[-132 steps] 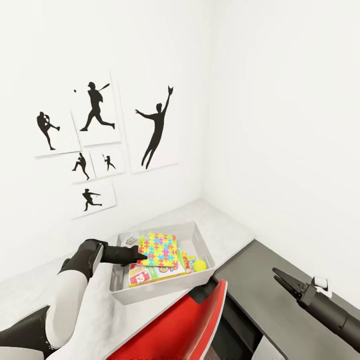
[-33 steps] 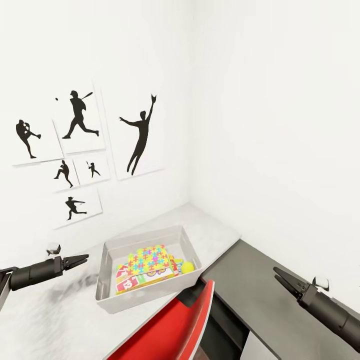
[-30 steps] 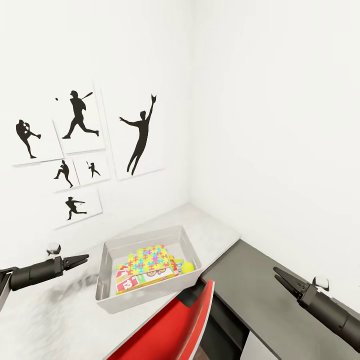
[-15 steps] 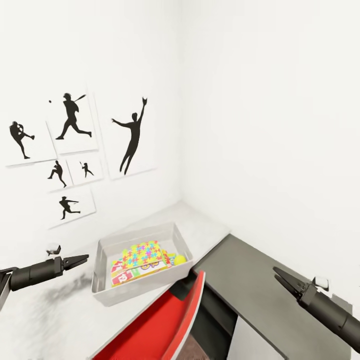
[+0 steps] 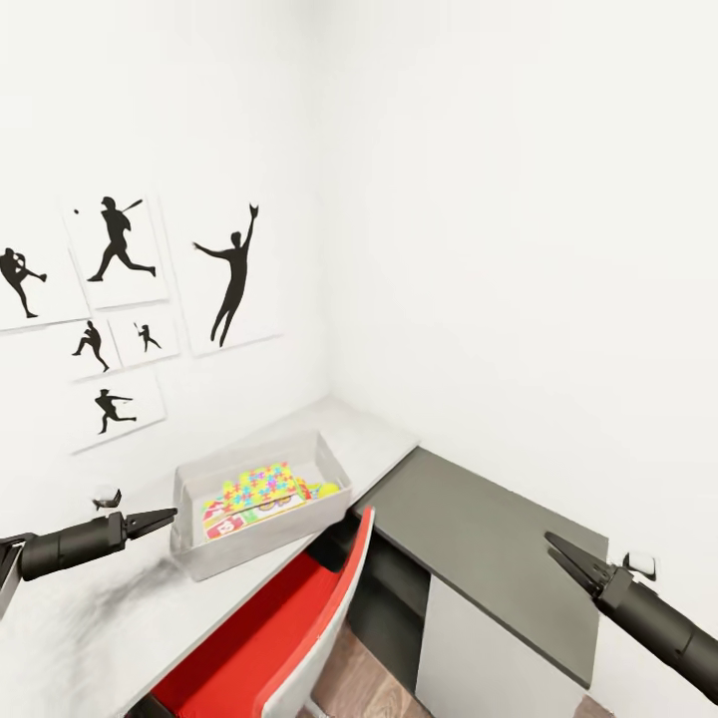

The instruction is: Put all the toys in the child's room - the three board games (two on the bed and one on the table), the two jigsaw puzzles on the table, and the tennis ball on the table - inside the toy box on the table in the child's room.

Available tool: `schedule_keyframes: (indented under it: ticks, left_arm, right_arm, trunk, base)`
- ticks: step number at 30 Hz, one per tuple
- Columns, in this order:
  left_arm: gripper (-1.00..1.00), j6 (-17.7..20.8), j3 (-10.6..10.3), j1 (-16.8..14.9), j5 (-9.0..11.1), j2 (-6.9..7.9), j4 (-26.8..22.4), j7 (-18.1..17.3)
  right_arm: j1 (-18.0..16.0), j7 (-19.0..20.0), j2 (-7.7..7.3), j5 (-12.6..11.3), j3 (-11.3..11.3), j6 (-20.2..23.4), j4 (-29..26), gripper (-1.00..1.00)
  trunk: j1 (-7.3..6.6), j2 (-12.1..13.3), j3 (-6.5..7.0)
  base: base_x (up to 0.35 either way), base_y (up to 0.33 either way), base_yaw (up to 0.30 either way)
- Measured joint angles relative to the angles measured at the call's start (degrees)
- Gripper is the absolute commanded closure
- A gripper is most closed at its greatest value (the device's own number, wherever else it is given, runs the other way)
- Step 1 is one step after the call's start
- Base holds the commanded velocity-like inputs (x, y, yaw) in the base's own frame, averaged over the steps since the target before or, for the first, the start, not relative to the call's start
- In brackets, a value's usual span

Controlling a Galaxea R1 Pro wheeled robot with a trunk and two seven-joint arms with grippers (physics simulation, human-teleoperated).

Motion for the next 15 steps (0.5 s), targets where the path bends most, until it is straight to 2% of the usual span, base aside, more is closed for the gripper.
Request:
schedule_keyframes:
  ticks: [15]
  left_arm:
    - [-1.00, 0.0, 0.0, 0.0, 0.0, -0.02, 0.0, 0.0]
  right_arm:
    - [-0.1, 0.0, -0.01, 0.0, 0.0, 0.0, 0.0, -1.00]
  trunk:
    - [0.00, 0.0, 0.99]
  base:
    - [-0.311, 0.000, -0.206]
